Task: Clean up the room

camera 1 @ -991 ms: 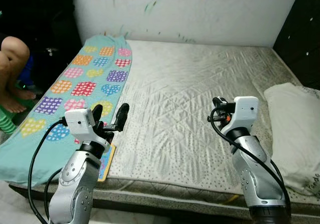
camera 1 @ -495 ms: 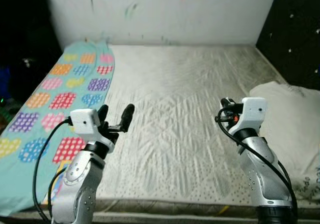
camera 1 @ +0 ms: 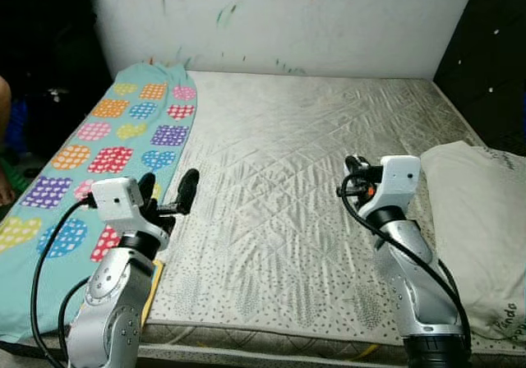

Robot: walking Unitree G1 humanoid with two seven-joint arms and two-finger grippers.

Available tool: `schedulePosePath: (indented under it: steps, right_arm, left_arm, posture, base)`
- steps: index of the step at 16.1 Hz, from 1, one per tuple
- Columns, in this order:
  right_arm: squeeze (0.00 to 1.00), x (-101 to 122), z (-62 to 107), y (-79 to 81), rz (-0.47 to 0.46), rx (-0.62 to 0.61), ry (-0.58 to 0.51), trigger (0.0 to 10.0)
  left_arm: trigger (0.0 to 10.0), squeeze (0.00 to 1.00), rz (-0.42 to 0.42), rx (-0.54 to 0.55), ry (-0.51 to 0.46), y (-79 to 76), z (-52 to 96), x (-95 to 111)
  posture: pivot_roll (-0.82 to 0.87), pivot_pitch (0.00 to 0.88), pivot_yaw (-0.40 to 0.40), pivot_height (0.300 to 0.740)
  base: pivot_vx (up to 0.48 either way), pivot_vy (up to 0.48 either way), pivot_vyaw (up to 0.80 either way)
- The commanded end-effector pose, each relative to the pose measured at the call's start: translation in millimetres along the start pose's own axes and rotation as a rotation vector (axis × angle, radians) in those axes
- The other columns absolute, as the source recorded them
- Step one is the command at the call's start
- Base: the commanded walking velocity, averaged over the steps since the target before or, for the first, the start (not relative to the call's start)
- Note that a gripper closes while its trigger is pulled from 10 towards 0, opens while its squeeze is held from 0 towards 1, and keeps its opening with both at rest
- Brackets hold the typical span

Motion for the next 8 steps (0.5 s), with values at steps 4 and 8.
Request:
schedulePosePath:
  steps: [4,8]
  right_arm:
    - [0.0,2.9,-5.5,-3.6,0.007,-0.015,-0.01,10.0]
    - [0.0,3.5,-7.7,-1.8,0.008,-0.011,-0.016,10.0]
  left_arm:
    - [10.0,0.0,-0.025,-0.002,-0.001,0.3,-3.4,2.1]
    - [10.0,0.0,-0.019,0.0,-0.005,0.5,-4.1,2.8]
  posture:
    - [-0.02,0.0,0.008,0.74]
    - [-0.02,0.0,0.005,0.74]
  base:
    - [0.0,0.0,0.0]
    - [0.0,0.0,0.0]
Point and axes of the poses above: a point about 5 cm out from each wrist's last joint towards the gripper, its own z axis pointing back from the gripper into the wrist, its own x axis along the axis of the wrist's last joint, y = z × x, the point moved 6 cm from there along -z, pointing out of the wrist towards the gripper, and after that the axes turned 1 degree about z, right-handed, at the moved point
